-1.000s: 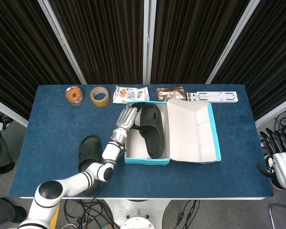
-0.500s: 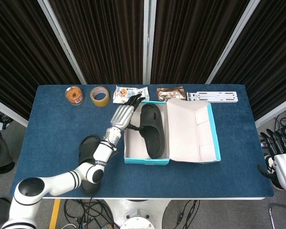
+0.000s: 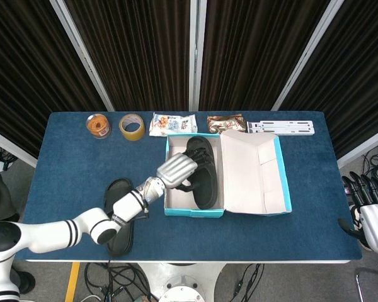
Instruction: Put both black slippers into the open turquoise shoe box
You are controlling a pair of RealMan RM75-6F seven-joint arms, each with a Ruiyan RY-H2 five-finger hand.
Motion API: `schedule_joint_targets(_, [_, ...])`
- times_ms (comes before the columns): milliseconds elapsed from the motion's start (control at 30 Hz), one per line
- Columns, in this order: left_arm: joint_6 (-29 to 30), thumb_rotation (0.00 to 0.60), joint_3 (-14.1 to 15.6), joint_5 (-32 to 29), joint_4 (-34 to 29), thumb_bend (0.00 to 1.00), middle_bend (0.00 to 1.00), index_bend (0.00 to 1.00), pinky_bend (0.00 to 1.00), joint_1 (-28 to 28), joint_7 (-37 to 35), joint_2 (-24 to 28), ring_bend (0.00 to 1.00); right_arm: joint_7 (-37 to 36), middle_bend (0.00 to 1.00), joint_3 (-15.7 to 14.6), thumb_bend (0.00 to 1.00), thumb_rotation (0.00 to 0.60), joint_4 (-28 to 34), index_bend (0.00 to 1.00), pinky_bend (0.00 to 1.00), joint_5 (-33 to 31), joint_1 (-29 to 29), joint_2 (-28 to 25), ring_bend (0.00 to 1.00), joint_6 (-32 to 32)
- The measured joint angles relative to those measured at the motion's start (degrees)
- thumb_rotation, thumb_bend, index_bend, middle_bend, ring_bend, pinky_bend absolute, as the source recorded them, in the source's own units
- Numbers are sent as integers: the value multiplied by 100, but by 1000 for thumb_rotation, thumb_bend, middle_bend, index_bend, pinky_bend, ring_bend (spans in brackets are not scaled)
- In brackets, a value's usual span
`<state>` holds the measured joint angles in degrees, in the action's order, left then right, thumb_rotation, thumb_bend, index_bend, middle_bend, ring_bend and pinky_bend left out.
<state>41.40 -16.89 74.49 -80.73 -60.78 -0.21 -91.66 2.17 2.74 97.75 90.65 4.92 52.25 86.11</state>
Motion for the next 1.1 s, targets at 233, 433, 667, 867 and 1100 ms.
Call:
schedule_joint_targets(233, [-426,600,-1,-330,283,401,141,240,161,-503,735,-206,0,20,28,4,99,600,32,0,77,-20,-19,-39,0,16])
schedule_joint_targets(433, [-581,600,145,-790,484,401,166,245,156,-748,1564,-269,0,5,28,1,99,600,19,0,76,-21,-20,-33,0,6])
schedule_joint_targets(667, [-477,600,520,-1574,306,400,189,279,136,-834,2592,-133,0,-6,28,3,99,600,12,0,76,-6,-16,-22,0,6])
schedule_joint_targets(867, [-285,600,742,-2118,61,400,194,279,136,-855,3029,-60,0,-1,29,-8,99,600,27,0,76,35,-11,-10,0,4])
schedule_joint_targets(1100, [199,600,676,-2147,-342,387,194,264,141,-652,2758,139,0,-45,31,8,99,600,9,0,76,25,-42,-35,0,78])
